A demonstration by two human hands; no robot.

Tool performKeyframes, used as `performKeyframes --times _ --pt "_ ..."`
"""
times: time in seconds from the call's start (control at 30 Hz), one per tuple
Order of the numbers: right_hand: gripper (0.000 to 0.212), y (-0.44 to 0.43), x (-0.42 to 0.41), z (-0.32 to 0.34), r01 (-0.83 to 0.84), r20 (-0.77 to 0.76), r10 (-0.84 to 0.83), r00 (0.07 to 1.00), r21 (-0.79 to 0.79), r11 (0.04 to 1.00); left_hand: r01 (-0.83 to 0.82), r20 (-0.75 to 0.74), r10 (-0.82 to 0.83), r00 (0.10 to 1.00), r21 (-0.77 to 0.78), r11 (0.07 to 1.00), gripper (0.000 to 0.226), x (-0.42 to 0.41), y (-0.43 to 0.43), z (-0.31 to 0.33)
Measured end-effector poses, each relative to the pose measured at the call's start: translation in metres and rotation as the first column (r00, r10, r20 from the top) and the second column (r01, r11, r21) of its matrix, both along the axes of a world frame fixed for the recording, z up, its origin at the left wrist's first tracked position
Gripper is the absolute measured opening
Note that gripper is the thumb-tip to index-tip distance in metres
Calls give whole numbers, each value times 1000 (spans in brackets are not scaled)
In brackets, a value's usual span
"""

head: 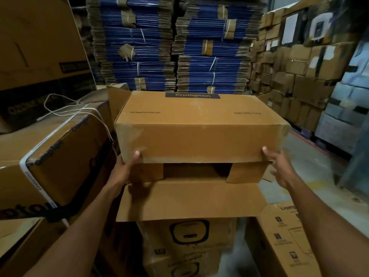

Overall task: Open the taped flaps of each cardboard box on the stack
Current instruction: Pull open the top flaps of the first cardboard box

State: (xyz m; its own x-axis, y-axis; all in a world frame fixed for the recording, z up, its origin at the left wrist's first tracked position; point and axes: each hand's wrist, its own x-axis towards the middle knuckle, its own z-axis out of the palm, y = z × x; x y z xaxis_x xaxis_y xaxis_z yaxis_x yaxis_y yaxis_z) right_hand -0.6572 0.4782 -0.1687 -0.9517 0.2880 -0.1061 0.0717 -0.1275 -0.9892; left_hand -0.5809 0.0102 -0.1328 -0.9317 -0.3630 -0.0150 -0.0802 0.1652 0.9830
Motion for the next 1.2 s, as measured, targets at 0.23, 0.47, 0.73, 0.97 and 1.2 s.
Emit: performKeyframes --times 0.23,0.47,0.73,0.97,1.2 --pt "75 -17 -1 12 229 -117 -213 970 137 964 -174 -124 164 979 -70 982 108 2 11 29" --pt "74 -18 -32 108 264 -274 -143 951 479 837 -260 -272 159 949 -390 883 84 -9 4 114" --pt "63 -60 -46 109 -87 77 84 993 988 131 -85 147 276 950 -727 682 108 -17 -16 73" --pt "43 -127 4 112 -55 -3 470 882 992 110 -110 -24 235 972 -927 360 74 -19 -10 70" --pt "63 -143 22 91 123 -114 478 871 992 13 -27 -20 25 1000 -933 358 83 -62 -14 95"
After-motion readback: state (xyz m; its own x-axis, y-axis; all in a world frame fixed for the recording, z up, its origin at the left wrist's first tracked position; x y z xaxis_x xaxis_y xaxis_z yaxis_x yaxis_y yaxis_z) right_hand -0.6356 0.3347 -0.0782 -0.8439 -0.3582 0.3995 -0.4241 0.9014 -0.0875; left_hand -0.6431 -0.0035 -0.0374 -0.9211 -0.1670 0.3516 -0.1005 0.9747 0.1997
